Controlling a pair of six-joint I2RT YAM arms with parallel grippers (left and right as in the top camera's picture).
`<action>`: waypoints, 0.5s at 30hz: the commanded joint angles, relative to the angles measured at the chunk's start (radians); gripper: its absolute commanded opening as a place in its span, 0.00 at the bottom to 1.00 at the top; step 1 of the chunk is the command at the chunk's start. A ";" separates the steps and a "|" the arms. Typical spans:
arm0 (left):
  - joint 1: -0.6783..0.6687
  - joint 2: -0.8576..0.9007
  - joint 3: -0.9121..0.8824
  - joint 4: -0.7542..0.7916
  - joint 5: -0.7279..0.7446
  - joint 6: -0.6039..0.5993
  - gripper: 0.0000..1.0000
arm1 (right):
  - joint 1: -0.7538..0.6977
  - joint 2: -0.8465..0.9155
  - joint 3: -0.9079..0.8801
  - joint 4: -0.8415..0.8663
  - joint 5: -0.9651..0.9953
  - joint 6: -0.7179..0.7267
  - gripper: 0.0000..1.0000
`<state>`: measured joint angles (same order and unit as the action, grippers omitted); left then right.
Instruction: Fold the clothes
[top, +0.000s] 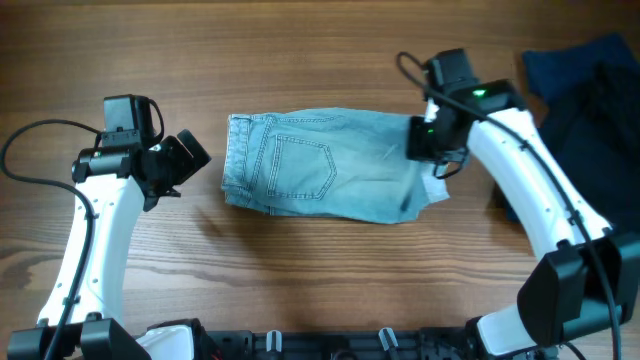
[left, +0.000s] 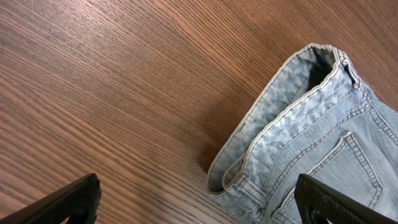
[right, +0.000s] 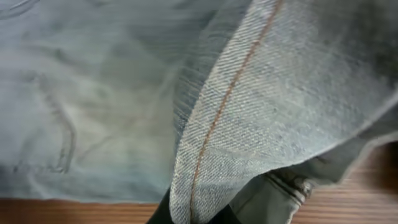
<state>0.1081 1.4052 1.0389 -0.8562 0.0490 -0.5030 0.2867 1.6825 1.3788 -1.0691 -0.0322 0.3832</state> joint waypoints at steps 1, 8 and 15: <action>0.008 -0.002 0.000 0.002 -0.016 0.000 1.00 | 0.084 0.001 0.021 0.016 0.006 0.039 0.04; 0.008 -0.002 0.000 -0.002 -0.016 0.000 1.00 | 0.181 0.095 0.020 0.061 -0.050 0.089 0.04; 0.008 -0.002 0.000 -0.002 -0.016 0.000 1.00 | 0.246 0.147 0.020 0.146 -0.160 0.102 0.04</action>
<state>0.1081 1.4052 1.0389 -0.8570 0.0490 -0.5034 0.4969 1.8091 1.3792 -0.9482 -0.1020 0.4526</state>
